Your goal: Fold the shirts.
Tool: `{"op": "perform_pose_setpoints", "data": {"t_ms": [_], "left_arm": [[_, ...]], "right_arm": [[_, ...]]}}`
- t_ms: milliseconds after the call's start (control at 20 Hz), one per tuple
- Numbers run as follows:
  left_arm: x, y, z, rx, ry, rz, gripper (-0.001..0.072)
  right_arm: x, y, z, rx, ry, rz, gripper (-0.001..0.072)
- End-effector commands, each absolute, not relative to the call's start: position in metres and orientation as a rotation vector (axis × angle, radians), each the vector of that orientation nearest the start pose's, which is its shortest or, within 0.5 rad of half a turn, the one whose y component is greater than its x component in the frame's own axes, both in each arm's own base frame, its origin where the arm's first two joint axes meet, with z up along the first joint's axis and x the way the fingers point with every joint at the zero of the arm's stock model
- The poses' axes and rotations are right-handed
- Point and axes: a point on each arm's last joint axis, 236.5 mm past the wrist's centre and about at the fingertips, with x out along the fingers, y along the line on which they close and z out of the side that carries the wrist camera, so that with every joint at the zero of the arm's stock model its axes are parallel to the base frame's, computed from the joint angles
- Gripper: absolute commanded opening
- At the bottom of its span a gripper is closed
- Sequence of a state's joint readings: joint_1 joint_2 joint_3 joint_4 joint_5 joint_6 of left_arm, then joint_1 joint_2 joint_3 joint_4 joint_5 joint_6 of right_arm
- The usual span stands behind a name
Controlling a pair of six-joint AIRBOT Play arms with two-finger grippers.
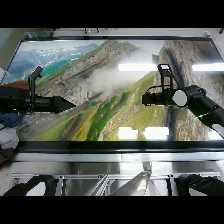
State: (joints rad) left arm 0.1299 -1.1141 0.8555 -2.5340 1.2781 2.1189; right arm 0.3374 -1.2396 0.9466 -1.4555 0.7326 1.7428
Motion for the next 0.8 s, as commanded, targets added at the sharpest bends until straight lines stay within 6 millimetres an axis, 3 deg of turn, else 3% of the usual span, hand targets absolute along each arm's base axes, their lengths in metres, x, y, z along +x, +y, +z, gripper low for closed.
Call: {"op": "perform_pose_setpoints", "data": {"t_ms": [0,250,350,450,550,600,650,750], "left_arm": [[0.315,-0.146,0.050,-0.558,1.135,-0.733,0.0016],[0.342,-0.146,0.062,-0.590,1.037,-0.679,0.0014],[0.352,-0.141,0.077,-0.606,1.008,-0.658,0.0008],[0.370,-0.122,0.102,-0.569,0.937,-0.630,0.0007],[0.390,-0.078,0.125,-0.466,0.866,-0.531,0.0009],[0.399,-0.046,0.133,-0.400,0.837,-0.450,0.0153],[0.406,-0.011,0.141,-0.338,0.809,-0.355,0.0343],[0.414,0.065,0.160,-0.263,0.741,-0.157,0.0343]], "right_arm": [[0.386,0.155,-0.016,0.099,1.062,0.243,0.0459],[0.385,0.158,-0.016,0.117,1.066,0.247,0.0460],[0.379,0.170,-0.015,0.199,1.090,0.264,0.0459],[0.375,0.184,-0.011,0.291,1.107,0.284,0.0459],[0.373,0.193,-0.008,0.353,1.117,0.296,0.0459],[0.370,0.199,-0.006,0.395,1.131,0.306,0.0460],[0.366,0.206,-0.004,0.440,1.151,0.318,0.0460],[0.356,0.211,-0.006,0.434,1.188,0.349,0.0460]]}}
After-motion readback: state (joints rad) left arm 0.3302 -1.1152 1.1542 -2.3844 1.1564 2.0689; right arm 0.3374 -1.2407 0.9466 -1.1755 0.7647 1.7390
